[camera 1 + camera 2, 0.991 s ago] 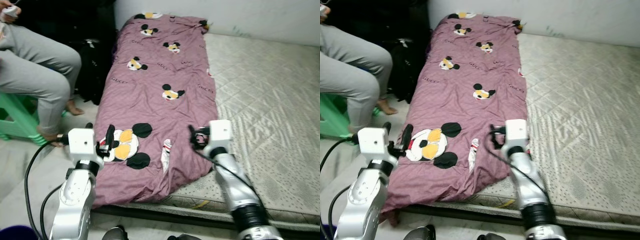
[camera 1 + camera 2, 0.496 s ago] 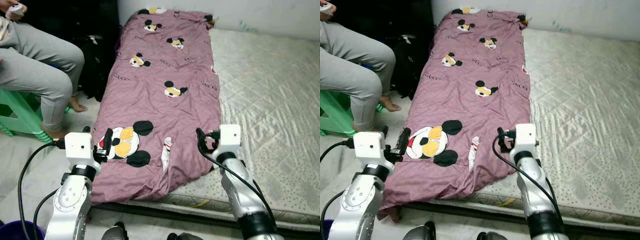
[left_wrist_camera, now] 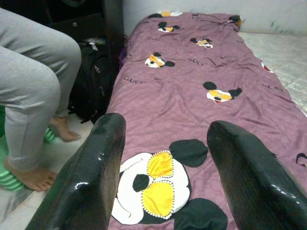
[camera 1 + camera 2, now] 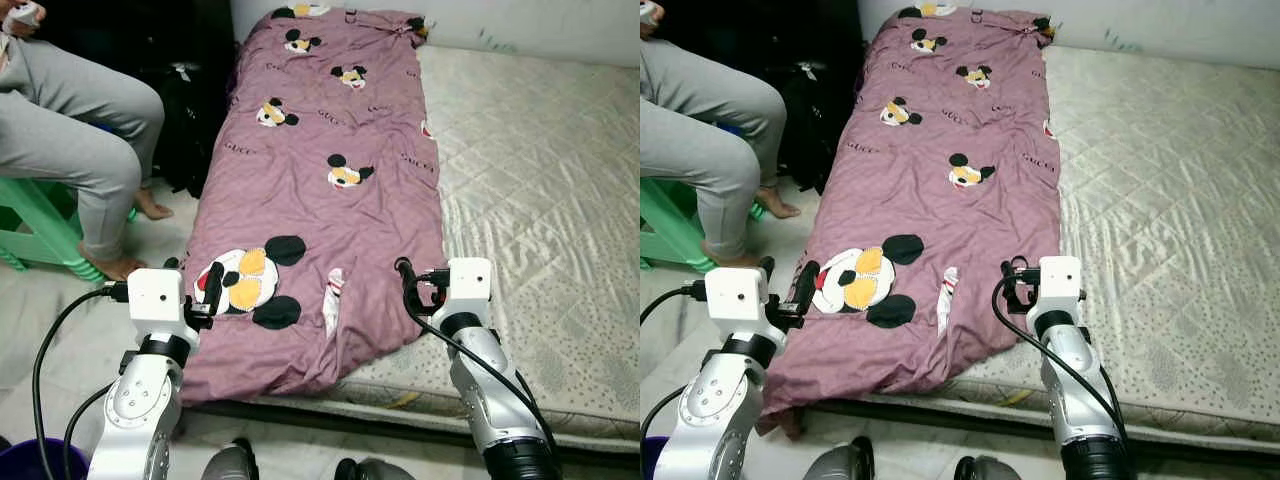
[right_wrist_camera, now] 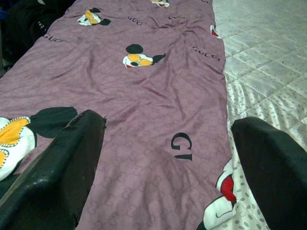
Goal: Clean up the room
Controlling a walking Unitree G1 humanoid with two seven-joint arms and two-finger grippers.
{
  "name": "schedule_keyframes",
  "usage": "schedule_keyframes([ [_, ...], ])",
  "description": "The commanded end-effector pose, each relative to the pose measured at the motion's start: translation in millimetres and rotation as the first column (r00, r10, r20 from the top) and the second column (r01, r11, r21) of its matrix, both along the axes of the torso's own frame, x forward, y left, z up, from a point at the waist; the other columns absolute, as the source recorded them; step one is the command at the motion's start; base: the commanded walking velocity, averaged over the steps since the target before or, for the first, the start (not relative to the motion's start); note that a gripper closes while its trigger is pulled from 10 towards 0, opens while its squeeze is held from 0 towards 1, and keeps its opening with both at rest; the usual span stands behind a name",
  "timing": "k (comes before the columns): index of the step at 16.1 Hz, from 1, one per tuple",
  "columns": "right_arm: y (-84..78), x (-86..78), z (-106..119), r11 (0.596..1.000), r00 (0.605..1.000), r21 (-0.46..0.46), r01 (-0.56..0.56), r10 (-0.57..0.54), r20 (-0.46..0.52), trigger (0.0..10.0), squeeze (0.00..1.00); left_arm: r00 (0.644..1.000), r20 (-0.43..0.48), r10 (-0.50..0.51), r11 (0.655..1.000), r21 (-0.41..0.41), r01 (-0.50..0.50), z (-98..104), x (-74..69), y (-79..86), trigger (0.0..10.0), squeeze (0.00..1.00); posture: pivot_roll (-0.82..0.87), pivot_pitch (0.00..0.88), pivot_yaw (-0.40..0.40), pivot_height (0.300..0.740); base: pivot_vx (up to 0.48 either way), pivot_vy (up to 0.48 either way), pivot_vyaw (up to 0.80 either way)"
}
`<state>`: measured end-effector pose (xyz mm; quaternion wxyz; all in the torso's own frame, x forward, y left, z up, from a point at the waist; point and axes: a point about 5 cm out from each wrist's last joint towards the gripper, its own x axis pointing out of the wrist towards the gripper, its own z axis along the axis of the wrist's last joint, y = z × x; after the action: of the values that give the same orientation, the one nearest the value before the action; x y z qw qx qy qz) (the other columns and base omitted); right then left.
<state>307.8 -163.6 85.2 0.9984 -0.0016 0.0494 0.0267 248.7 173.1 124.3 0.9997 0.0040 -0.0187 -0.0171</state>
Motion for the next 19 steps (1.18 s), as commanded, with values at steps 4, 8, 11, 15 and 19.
schedule_keyframes([
  [4, -3.3, -1.7, 0.2, 1.0, 1.0, 0.005, 0.004, -0.004, -0.005, 10.0, 0.0, 1.0, -0.008, 0.027, 0.999, 0.018, -0.027, -0.9, 0.3, 0.3, 10.0, 0.0, 0.01, 0.205, -0.041, 0.642, 0.0, 0.0, 0.0],
  [8, -0.9, -0.8, 1.3, 1.0, 1.0, 0.006, -0.013, 0.013, -0.005, 10.0, 0.0, 0.999, -0.002, 0.042, 0.999, 0.021, -0.042, -0.1, 2.6, 0.1, 10.0, 0.0, 0.0, 0.21, -0.044, 0.6, 0.0, 0.0, 0.0],
  [11, 0.8, 0.5, 1.2, 1.0, 1.0, 0.006, -0.02, 0.02, -0.008, 10.0, 0.0, 0.999, 0.006, 0.033, 0.999, 0.012, -0.033, 1.4, 4.4, -2.0, 10.0, 0.0, 0.0, 0.209, -0.044, 0.6, 0.0, 0.0, 0.0],
  [15, 2.9, 2.5, 0.9, 0.999, 0.999, 0.014, -0.032, 0.032, -0.012, 10.0, 0.0, 1.0, -0.01, 0.021, 1.0, -0.017, -0.021, -0.1, 6.2, -4.2, 10.0, 0.0, 0.0, 0.209, -0.042, 0.6, 0.0, 0.0, 0.0],
  [19, 4.5, 3.9, 1.2, 0.999, 0.999, 0.007, -0.04, 0.04, -0.011, 10.0, 0.0, 1.0, 0.001, 0.006, 1.0, -0.023, -0.006, 1.7, 7.7, -5.7, 10.0, 0.0, 0.0, 0.207, -0.042, 0.6, 0.0, 0.0, 0.0],
])
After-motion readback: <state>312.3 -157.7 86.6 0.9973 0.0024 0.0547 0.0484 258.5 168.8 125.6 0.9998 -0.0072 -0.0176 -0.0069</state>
